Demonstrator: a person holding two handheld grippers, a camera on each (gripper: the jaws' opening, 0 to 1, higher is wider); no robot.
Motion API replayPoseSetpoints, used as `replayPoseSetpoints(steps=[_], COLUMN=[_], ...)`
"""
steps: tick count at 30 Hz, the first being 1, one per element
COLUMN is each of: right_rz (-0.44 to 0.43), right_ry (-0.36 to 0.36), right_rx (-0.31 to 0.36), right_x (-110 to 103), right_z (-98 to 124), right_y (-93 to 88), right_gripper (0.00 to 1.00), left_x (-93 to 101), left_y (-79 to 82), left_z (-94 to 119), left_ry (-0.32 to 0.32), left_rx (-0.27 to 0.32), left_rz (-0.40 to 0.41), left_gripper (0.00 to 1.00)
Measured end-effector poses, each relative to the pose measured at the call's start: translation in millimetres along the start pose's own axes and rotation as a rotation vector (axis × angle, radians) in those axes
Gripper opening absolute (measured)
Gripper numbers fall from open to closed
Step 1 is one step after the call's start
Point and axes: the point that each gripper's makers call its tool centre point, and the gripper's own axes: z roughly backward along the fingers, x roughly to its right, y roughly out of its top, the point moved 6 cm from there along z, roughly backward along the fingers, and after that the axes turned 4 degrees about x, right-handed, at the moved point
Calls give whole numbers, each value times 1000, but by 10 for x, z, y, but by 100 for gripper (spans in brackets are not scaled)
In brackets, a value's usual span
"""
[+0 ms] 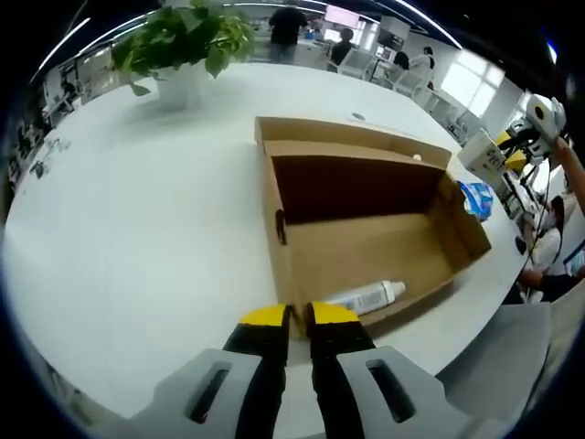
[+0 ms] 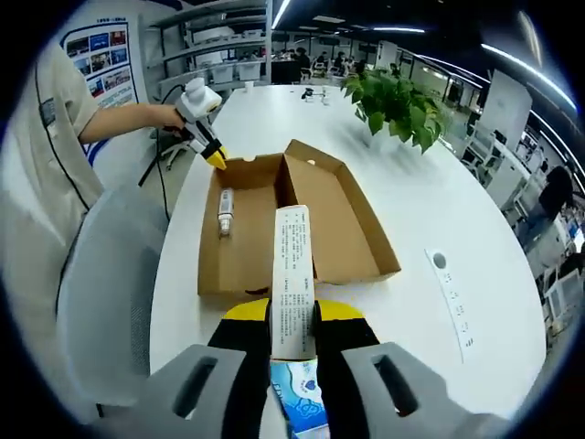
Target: Operate the shoe box by opening the lid, removing the specified soft item, and placing it in the target area until the item is outside and the box remains undamaged.
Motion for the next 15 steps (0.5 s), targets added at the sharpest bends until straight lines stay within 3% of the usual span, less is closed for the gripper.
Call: replayPoseSetpoints(steps=[15], right_rz=[18], right_ry=[-41], right_rx=[-60], right_x=[265], right_z=[204], right_y=[-295], right_gripper=[15], left_x=[-8], left_y=[5], left_z=[-5], left_ry=[-6], left_rx=[-11], left_rz=[9], left_gripper=[5])
